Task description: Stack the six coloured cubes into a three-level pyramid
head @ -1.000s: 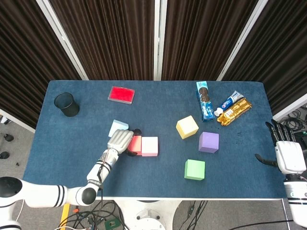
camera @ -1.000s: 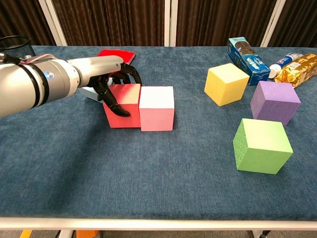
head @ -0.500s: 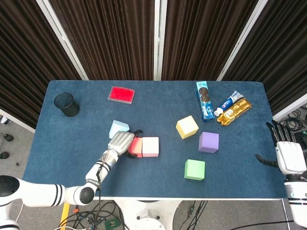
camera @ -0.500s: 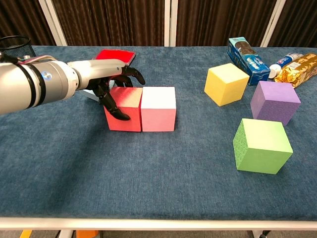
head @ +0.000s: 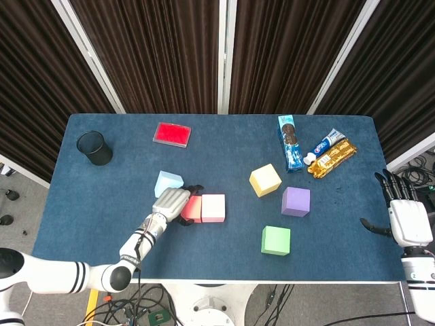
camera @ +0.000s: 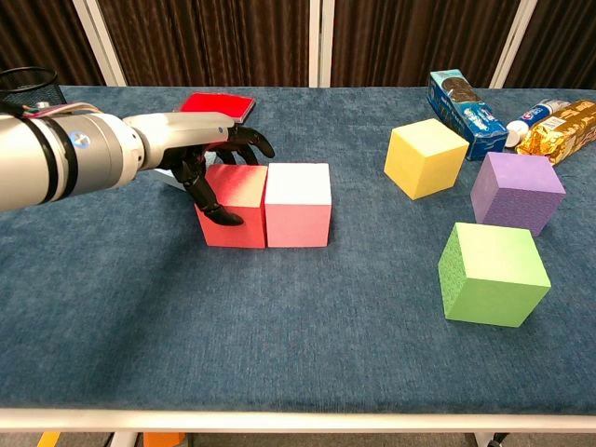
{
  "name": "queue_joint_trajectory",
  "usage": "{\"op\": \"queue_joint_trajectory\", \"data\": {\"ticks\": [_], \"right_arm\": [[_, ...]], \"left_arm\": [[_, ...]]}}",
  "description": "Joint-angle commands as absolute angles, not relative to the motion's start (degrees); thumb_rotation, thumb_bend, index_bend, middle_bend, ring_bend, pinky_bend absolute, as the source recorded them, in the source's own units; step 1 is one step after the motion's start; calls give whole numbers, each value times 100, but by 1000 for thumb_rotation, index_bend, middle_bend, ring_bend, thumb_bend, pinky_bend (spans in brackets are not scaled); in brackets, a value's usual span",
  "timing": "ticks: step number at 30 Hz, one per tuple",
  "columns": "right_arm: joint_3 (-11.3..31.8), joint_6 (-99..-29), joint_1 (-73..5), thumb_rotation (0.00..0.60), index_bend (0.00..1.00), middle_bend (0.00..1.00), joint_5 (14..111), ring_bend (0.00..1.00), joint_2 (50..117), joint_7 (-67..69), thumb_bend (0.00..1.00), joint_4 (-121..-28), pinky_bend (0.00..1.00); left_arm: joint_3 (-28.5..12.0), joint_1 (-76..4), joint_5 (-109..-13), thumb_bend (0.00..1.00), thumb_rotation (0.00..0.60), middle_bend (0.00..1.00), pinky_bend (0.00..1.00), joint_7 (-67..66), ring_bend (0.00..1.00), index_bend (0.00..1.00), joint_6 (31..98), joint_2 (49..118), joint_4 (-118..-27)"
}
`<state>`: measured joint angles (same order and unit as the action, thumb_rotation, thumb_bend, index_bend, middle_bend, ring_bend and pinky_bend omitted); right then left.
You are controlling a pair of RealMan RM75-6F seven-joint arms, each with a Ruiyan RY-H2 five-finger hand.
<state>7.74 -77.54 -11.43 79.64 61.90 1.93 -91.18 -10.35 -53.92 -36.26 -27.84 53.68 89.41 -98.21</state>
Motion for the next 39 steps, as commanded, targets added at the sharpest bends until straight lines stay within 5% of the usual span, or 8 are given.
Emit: {"op": "queue_joint_trajectory", "data": {"ticks": [1, 9, 17, 22, 39], "right_arm": [[772, -7755, -1148, 600, 0, 0, 7981, 0, 6170, 174, 64, -9150, 0], [765, -7769, -1156, 600, 0, 0, 8039, 0, 6083, 142, 64, -9241, 0], [778, -7754, -1219, 600, 0, 0, 8109, 0, 6010, -14, 64, -9404, 0], [805, -7686, -1295, 600, 0, 0, 8079, 0, 6006, -216, 64, -9543, 0], [1013, -6763, -1974, 600, 0, 27, 7636, 0, 6061, -795, 61, -9934, 0]], "left_arm": [[-1026, -5415, -3610, 200, 600, 159, 406, -2782, 200, 114, 5367, 8898, -9895], [-981, -5446, -3661, 194, 600, 134, 380, -2925, 150, 112, 5579, 8656, -10270], [-818, -5114, -3870, 193, 600, 105, 226, -3119, 43, 112, 6383, 7893, -11195], [-607, -4705, -4261, 194, 600, 105, 212, -2994, 41, 112, 6821, 7343, -11579], [11, -3218, -6534, 193, 600, 114, 212, -1058, 41, 112, 7477, 7061, -9772]]}}
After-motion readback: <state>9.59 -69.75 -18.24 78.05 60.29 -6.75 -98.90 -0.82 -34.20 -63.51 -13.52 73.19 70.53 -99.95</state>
